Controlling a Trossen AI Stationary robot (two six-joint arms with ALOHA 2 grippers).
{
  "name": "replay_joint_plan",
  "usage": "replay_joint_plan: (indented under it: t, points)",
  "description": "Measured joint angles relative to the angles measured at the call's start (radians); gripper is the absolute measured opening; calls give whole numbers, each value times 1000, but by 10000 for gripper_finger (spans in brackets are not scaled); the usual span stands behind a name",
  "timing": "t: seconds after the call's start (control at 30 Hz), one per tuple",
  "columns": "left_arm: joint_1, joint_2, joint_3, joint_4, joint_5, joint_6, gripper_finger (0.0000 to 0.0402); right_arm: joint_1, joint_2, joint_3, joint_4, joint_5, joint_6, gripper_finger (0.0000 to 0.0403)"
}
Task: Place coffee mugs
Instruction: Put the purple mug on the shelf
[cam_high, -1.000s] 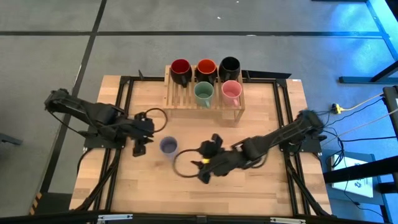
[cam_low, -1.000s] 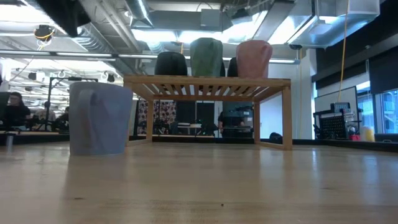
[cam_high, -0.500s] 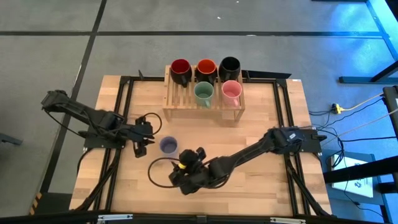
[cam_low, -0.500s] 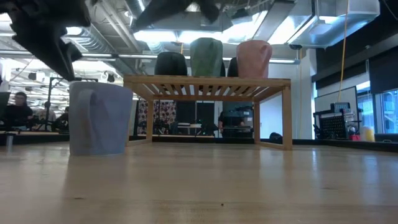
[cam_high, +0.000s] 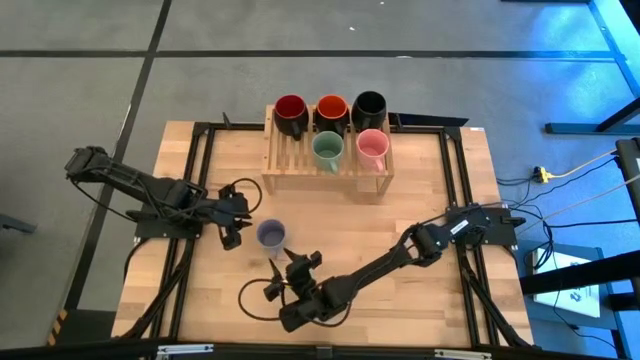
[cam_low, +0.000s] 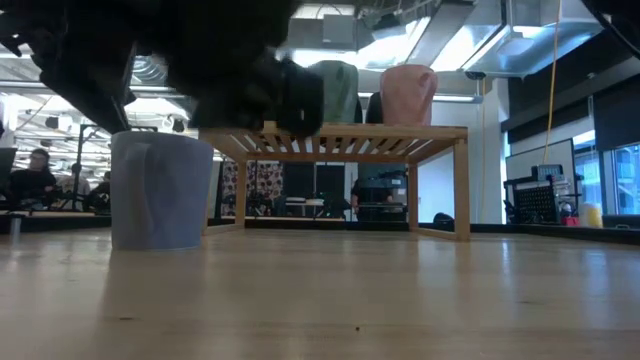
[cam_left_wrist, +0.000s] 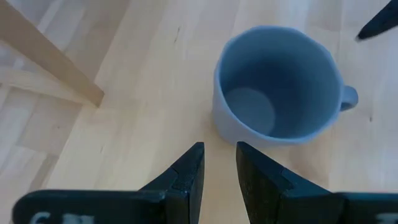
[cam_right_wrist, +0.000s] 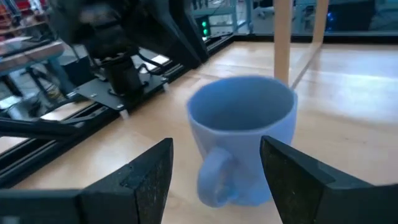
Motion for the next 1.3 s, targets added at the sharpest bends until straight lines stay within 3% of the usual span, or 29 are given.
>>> replay_joint_plan:
  t: [0.23, 0.6, 0.73, 1.07, 1.3]
  points:
    - [10, 0, 0, 0, 0, 8, 88, -15, 75, 0, 133, 10, -1, 229]
    - [10, 0, 0, 33, 0, 9, 88, -37, 92, -1, 71, -17, 0, 223]
    - [10, 0, 0, 42, -1, 9, 88, -46, 92, -1, 61, -51, -2, 181]
    - [10, 0, 0, 41, -1, 9, 88, -45, 92, -1, 33, -32, -50, 24]
    - [10, 0, 0, 36, -3, 9, 88, -45, 71, -1, 0, -54, -78, 22]
